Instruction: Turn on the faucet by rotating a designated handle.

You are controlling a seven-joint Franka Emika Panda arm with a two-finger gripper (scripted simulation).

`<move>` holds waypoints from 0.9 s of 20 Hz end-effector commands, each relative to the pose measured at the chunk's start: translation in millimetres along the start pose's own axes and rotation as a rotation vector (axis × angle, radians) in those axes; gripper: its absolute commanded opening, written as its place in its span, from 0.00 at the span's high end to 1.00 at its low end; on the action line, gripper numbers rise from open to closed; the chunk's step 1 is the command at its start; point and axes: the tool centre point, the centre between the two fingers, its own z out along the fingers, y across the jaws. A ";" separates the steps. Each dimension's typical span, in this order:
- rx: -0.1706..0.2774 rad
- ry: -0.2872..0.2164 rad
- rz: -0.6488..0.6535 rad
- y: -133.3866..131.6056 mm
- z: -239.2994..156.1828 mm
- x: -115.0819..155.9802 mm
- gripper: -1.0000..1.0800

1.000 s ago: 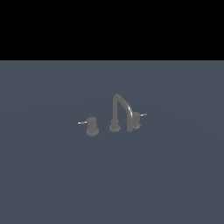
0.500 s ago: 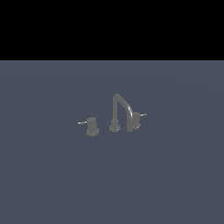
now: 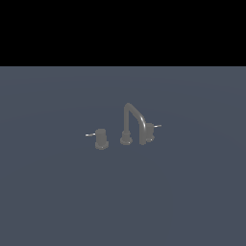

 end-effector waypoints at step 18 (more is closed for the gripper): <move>0.009 -0.004 0.413 -71.9 127.7 60.4 1.00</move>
